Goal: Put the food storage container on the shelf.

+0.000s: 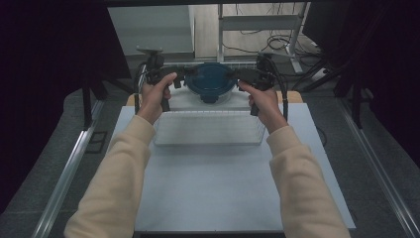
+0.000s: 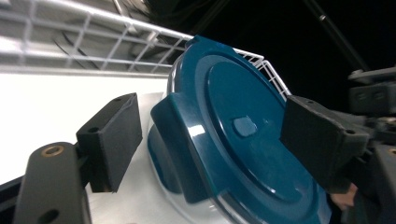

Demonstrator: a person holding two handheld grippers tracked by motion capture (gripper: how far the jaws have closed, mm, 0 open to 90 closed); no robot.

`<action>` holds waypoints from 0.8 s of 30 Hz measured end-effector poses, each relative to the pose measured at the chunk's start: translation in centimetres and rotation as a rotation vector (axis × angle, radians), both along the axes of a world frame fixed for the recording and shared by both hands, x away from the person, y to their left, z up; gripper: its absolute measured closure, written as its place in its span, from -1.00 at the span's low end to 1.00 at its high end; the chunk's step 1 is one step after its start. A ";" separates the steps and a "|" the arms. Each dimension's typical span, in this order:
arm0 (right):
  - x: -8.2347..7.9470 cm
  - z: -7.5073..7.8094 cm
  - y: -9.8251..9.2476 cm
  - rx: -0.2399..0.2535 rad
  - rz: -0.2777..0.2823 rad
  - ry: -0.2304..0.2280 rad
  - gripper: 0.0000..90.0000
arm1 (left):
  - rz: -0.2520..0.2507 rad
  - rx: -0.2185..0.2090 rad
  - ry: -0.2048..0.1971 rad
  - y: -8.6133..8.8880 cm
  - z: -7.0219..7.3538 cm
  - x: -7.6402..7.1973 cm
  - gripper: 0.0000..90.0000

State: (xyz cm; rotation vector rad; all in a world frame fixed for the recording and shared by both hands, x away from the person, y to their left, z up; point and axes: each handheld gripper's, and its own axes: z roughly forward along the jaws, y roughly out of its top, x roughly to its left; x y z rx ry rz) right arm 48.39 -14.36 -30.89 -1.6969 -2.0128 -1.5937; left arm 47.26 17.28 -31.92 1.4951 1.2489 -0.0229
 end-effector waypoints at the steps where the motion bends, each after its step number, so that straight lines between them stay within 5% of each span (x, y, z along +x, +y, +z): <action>1: -0.4 0.2 0.0 -0.030 0.003 -0.033 -0.64 | 0.003 0.020 -0.016 0.0 0.2 -0.4 -0.56; 5: -2.3 1.1 -0.7 -0.107 0.027 -0.148 -0.68 | -0.028 0.047 -0.061 0.2 0.4 -2.3 -0.58; 10: -4.7 1.2 -2.5 -0.110 0.074 -0.200 -0.68 | -0.071 0.081 -0.104 0.3 -0.3 -5.2 -0.58; 18: -10.1 -0.1 -4.8 -0.188 0.135 -0.312 -0.62 | -0.119 0.155 -0.165 0.5 -1.9 -10.2 -0.57; 24: -14.2 -2.4 -6.2 -0.203 0.155 -0.383 -0.57 | -0.147 0.212 -0.200 -0.1 -3.7 -13.9 -0.55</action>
